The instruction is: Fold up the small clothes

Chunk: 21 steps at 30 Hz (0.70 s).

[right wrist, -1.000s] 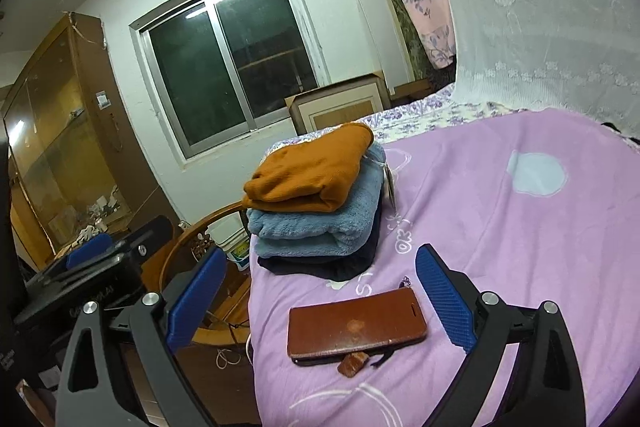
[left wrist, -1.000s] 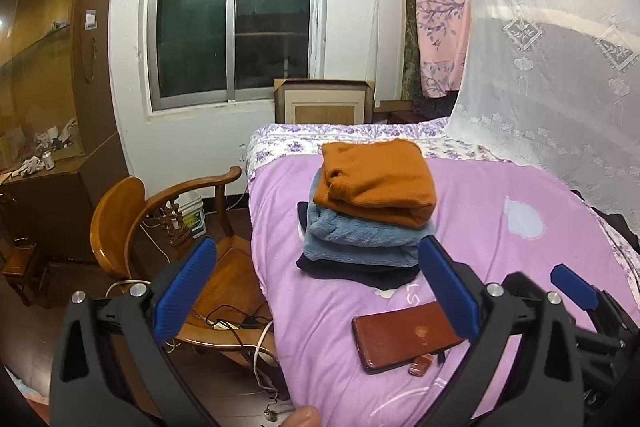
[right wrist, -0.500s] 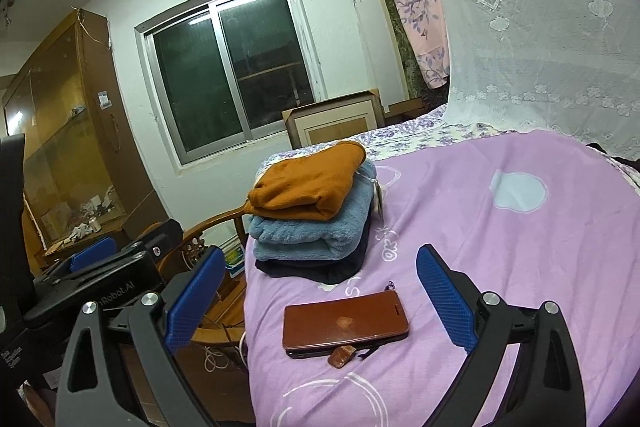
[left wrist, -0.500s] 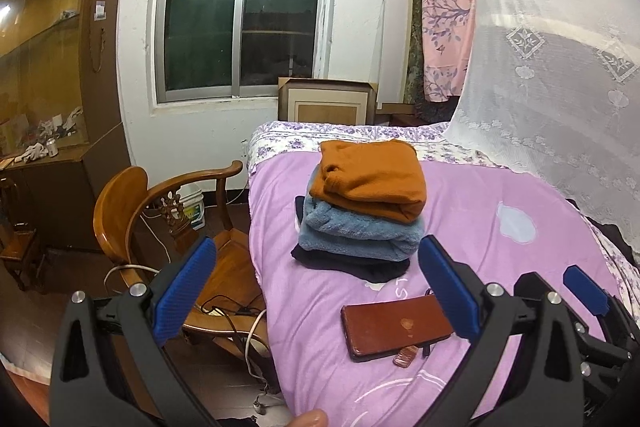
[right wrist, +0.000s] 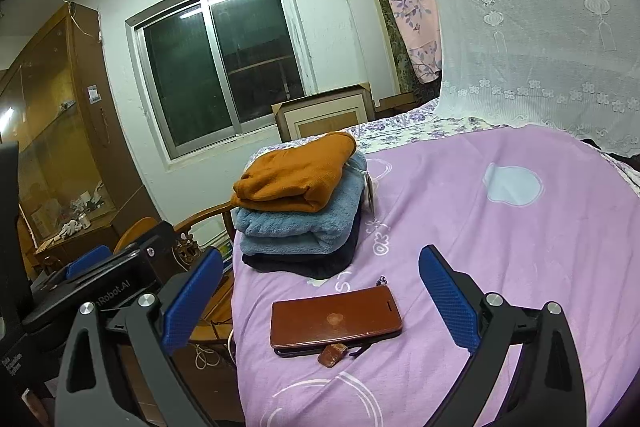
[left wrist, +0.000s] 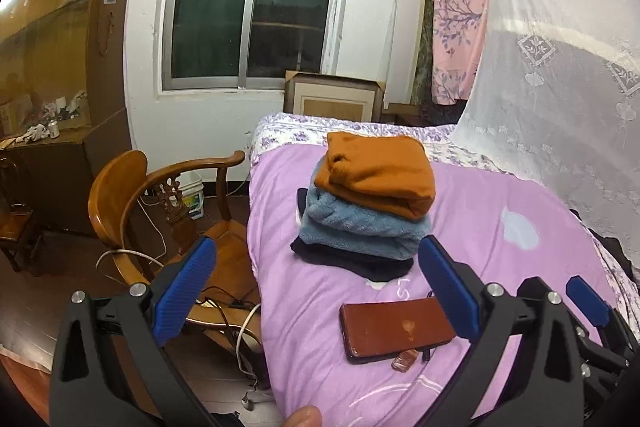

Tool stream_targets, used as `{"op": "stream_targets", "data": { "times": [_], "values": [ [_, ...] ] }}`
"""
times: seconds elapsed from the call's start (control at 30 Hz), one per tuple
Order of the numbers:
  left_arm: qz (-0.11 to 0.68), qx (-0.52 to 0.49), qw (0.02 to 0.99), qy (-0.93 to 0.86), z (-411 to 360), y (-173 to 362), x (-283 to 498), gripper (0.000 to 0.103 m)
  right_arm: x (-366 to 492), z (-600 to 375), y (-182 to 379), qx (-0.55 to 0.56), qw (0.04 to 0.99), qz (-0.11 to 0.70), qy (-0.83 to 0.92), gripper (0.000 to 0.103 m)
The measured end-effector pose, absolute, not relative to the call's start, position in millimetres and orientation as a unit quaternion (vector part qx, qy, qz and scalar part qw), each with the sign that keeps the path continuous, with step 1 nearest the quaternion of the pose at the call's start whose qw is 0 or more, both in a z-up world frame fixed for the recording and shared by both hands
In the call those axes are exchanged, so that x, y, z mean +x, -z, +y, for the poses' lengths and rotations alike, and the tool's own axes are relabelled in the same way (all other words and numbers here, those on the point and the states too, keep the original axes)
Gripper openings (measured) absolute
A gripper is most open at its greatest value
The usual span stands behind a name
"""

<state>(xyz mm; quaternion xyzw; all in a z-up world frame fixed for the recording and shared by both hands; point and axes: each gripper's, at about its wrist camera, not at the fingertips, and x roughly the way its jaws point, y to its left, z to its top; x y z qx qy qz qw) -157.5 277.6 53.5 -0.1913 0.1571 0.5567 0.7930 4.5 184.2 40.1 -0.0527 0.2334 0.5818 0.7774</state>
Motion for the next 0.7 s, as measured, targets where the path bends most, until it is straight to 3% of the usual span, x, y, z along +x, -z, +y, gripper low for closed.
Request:
{"op": "stream_targets", "data": {
  "times": [0.7],
  "values": [
    [0.194,-0.18,0.779,-0.569,278.0,-56.8,-149.5,0.099,-1.1,176.9,-44.6,-0.06,0.785,0.216,-0.577,0.099]
  ]
}}
